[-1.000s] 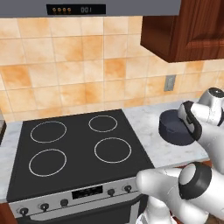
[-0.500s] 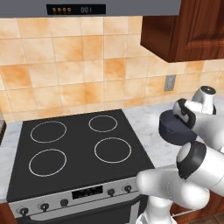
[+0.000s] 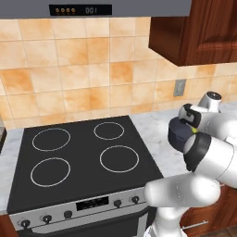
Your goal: Turn on the sink faucet. Then move the lemon wedge from the counter to the sink. Turn off the sink. Move the vegetable from the sink to the pot next to the stove. Finally move the pot to the rear left burner.
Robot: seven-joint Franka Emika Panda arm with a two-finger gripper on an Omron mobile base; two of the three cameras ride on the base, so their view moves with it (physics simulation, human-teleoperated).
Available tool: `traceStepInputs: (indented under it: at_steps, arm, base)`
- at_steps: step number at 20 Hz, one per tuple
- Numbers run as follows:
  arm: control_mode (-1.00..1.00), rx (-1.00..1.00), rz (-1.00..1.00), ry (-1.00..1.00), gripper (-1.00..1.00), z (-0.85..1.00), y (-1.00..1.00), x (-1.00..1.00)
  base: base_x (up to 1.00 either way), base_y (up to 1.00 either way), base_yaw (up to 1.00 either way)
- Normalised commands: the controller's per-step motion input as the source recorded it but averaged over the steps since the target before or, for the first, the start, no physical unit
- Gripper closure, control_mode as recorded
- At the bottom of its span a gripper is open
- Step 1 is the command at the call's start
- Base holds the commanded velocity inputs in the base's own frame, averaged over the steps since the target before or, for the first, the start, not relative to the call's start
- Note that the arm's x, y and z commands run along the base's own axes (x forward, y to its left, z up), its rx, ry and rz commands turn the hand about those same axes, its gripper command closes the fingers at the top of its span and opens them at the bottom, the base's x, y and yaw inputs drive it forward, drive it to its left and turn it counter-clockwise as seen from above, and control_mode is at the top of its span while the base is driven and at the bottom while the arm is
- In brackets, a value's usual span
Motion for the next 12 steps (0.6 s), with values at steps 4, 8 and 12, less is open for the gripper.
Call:
traceStepInputs:
  at_steps: [4, 8, 12]
  arm:
    - [-1.00, 0.00, 0.04, 0.00, 1.00, -0.22, -0.03, 0.16]
    - [-1.00, 0.00, 0.04, 0.00, 1.00, -0.20, -0.06, 0.13]
    - [-1.00, 0.00, 0.03, 0.00, 1.00, -0.18, -0.06, 0.10]
  base:
    - [0.00, 0.00, 0.00]
    - [0.00, 0.00, 0.00]
    - [0.00, 0.00, 0.00]
